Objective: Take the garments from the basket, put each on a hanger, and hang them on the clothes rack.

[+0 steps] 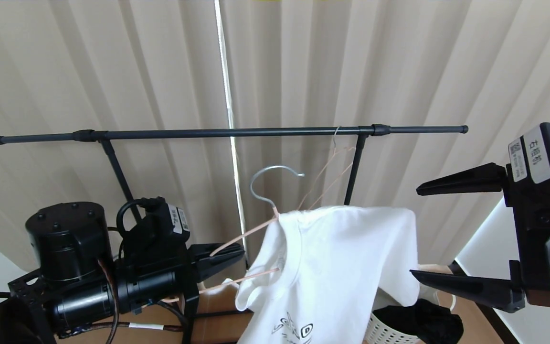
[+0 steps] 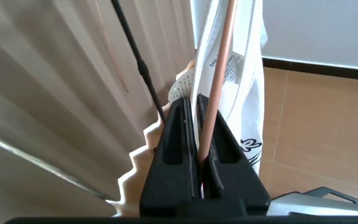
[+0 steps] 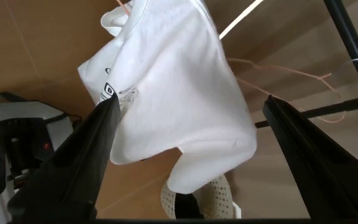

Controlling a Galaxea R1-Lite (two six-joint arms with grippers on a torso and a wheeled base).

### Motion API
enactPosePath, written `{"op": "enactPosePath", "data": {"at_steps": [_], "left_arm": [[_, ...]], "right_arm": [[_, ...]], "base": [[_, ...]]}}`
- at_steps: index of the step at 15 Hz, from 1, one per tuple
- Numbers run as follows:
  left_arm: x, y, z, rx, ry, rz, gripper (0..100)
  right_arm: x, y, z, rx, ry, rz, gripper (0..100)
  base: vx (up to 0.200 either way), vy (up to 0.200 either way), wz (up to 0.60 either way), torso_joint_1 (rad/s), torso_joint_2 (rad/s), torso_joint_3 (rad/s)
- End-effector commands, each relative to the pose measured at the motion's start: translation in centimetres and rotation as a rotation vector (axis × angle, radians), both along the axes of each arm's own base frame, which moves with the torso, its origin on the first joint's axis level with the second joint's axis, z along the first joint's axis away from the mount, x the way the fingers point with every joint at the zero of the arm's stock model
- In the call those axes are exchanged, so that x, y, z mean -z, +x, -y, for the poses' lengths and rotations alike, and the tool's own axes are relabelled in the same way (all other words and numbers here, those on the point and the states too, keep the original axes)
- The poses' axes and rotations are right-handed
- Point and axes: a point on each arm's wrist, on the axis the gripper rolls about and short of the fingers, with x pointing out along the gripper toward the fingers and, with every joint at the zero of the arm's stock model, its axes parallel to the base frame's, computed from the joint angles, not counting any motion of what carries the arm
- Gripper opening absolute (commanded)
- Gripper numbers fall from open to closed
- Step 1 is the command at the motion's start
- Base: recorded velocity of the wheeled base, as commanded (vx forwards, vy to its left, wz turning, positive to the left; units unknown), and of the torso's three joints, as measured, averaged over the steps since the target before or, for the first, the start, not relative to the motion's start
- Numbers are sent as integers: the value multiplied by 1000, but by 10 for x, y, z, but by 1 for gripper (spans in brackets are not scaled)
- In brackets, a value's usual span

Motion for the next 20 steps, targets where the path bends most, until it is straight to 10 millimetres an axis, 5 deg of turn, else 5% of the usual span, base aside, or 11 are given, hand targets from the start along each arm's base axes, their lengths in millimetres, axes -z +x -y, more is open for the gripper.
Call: {"op": "enactPosePath", "data": {"at_steps": [1, 12, 20], "left_arm": [[1, -5, 9, 44, 2, -3, 0], [4, -20, 23, 137, 39, 46, 0], [1, -22, 28, 152, 35, 60, 0]], "right_arm": [[8, 15, 0, -16, -31, -18, 100], [16, 57, -5, -189, 16, -235, 100], [29, 65, -11, -213, -23, -275, 100]], "base": [[0, 0, 0, 0, 0, 0], [0, 0, 0, 0, 0, 0], [0, 0, 0, 0, 0, 0]]}}
